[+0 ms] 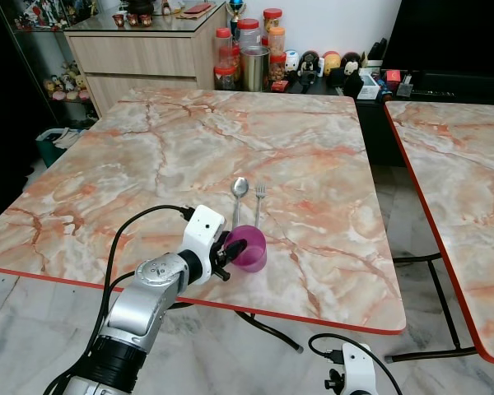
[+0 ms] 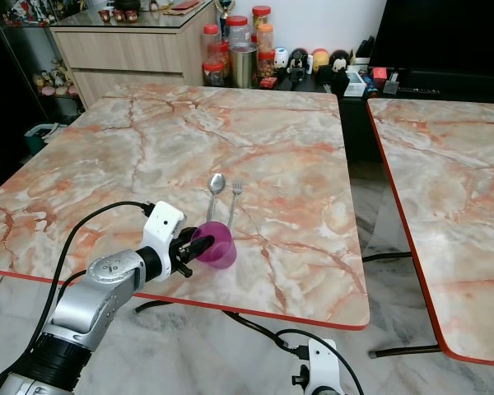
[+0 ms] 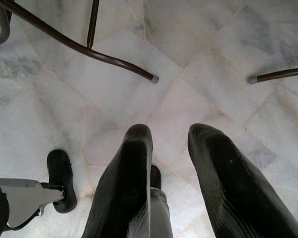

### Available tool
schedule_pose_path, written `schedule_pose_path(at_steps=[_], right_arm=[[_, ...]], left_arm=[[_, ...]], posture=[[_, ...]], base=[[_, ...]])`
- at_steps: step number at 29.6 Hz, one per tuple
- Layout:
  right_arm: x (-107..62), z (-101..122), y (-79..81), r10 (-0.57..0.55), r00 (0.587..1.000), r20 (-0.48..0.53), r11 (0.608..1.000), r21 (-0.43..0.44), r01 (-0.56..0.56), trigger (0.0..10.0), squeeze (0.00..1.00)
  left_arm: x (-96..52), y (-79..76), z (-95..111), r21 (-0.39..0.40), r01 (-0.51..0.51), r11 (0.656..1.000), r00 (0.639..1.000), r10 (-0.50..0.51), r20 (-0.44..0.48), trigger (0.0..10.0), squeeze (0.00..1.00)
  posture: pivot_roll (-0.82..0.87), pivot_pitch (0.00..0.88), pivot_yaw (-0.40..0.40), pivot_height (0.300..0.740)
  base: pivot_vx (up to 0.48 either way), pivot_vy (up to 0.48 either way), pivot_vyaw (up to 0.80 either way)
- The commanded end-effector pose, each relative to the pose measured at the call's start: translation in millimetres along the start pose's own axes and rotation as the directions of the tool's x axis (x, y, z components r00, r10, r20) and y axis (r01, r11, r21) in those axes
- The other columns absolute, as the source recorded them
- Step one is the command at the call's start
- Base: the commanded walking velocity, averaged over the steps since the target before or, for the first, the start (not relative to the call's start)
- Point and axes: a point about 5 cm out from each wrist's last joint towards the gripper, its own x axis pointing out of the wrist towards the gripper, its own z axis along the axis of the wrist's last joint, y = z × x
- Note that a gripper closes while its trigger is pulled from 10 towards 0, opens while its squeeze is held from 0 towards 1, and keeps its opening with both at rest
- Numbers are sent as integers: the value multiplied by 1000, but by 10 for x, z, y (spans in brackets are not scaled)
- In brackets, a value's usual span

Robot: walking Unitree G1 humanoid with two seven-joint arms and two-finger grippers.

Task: Setting the table

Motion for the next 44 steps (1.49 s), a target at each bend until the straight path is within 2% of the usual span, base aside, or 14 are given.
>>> schedule_pose_path(at_steps=[1, 16, 20, 21, 22, 23, 24, 27, 31, 32, 35, 38, 41, 44], right_arm=[[1, 0, 2, -4, 1000, -3, 1000, 12, 4, 10000, 0], [-2, -12, 5, -4, 1000, -5, 1000, 12, 4, 10000, 0], [-2, -13, 4, -6, 1000, -6, 1000, 13, 6, 10000, 0], [-2, -14, 3, -6, 1000, -6, 1000, 13, 6, 10000, 0], [-2, -15, 4, -6, 1000, -6, 1000, 13, 6, 10000, 0], [-3, -17, 4, -7, 1000, -6, 1000, 13, 7, 10000, 0], [-3, -18, 3, -7, 1000, -6, 1000, 14, 7, 10000, 0], [-4, -21, -9, -10, 1000, -7, 1000, 18, 10, 10000, 0], [-8, -30, -57, -20, 1000, -9, 1000, 23, 20, 10000, 0], [-10, -36, -82, -24, 1000, -11, 999, 22, 24, 10000, 0], [-12, -40, -106, -28, 1000, -11, 999, 23, 28, 10000, 0], [-16, -49, -153, -38, 999, -18, 999, 17, 38, 10000, 0], [-17, -44, -175, -41, 999, -17, 999, 3, 41, 10000, 0], [-16, -33, -199, -44, 999, -16, 999, 5, 44, 10000, 0]], left_arm=[[-7, 28, 29, 11, -14, 1000, 1000, 14, 2, 0, 0], [-11, 32, 47, -12, -16, 1000, 1000, 16, 23, 0, 0], [-16, 68, 63, -43, -41, 998, 998, 43, 53, 0, 0], [-22, 101, 82, -61, -61, 996, 994, 66, 84, 0, 0], [-30, 162, 106, -82, -109, 991, 985, 118, 123, 2784, 0], [-48, 253, 133, -116, -181, 977, 964, 200, 178, 7216, 0], [-63, 300, 144, -138, -217, 966, 948, 242, 204, 10000, 0], [-126, 422, 168, -209, -325, 922, 886, 374, 274, 10000, 0], [-197, 509, 134, -273, -421, 865, 816, 492, 303, 10000, 0], [-240, 557, 122, -291, -473, 832, 773, 550, 316, 10000, 0], [-276, 590, 128, -312, -503, 806, 735, 589, 337, 10000, 0], [-312, 620, 159, -266, -571, 777, 678, 629, 380, 10000, 0], [-336, 646, 219, -255, -602, 757, 641, 649, 411, 10000, 0], [-323, 651, 248, -256, -609, 751, 626, 653, 426, 10000, 0]], posture=[[25, 0, 24, 740], [24, 0, 26, 740], [22, 0, 26, 740], [24, 0, 26, 740], [24, 0, 26, 740], [25, 0, 25, 740], [24, 0, 25, 740], [22, 0, 20, 740], [19, 0, 9, 740], [15, 0, 3, 740], [13, 0, -2, 740], [9, 0, -12, 740], [10, 0, -20, 740], [8, 0, -25, 740]], base=[[0, 0, 0], [0, 0, 0], [0, 0, 0], [0, 0, 0], [0, 0, 0], [0, 0, 0], [0, 0, 0], [0, 0, 0], [0, 0, 0], [0, 0, 0], [0, 0, 0], [0, -385, 0], [0, -480, 0], [0, -480, 0]])
